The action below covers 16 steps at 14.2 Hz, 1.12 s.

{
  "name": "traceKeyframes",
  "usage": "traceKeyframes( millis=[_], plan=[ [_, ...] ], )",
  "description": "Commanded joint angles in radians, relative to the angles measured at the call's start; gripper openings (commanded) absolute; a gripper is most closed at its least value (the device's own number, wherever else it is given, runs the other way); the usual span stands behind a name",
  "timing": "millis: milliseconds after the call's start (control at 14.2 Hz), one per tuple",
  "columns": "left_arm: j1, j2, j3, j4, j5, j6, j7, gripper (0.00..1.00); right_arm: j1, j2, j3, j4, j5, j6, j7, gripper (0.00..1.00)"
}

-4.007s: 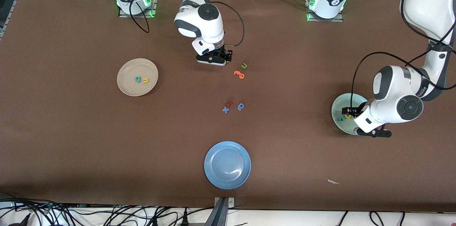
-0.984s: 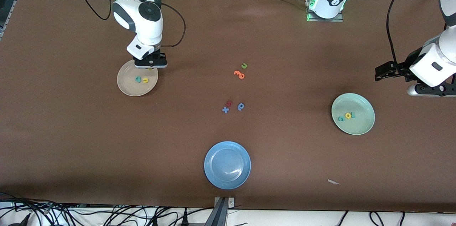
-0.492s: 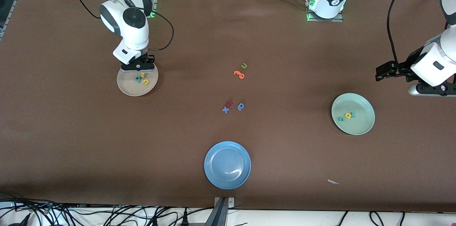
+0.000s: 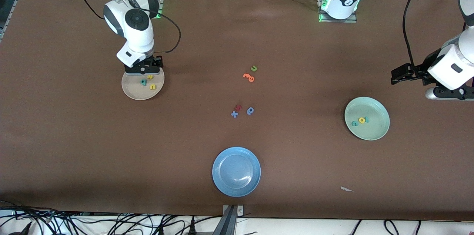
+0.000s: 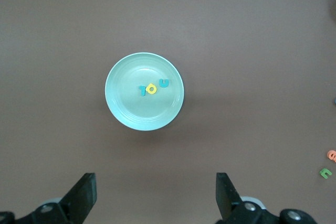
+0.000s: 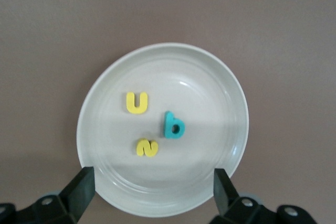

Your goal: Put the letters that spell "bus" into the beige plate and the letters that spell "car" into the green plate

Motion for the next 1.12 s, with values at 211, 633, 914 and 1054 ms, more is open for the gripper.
traceKeyframes(
  millis=[211, 633, 914, 1054],
  plan=[
    [-0.002, 0.002, 0.01, 0.018, -0.023, -0.003, 0.025, 1.0, -0.004, -0.012, 0.016, 0.317, 0.24, -0.327, -0.229, 1.0],
    [0.001, 0.002, 0.01, 0.016, -0.023, 0.017, 0.024, 1.0, 0.14, 0.005, -0.284, 0.659, 0.385, -0.639, -0.499, 1.0],
    [0.001, 0.004, 0.01, 0.016, -0.023, 0.017, 0.025, 1.0, 0.347, 0.008, -0.558, 0.842, 0.412, -0.78, -0.556, 1.0],
    [0.001, 0.004, 0.01, 0.016, -0.023, 0.017, 0.025, 1.0, 0.357, 0.025, -0.578, 0.904, 0.42, -0.803, -0.559, 1.0]
  ],
)
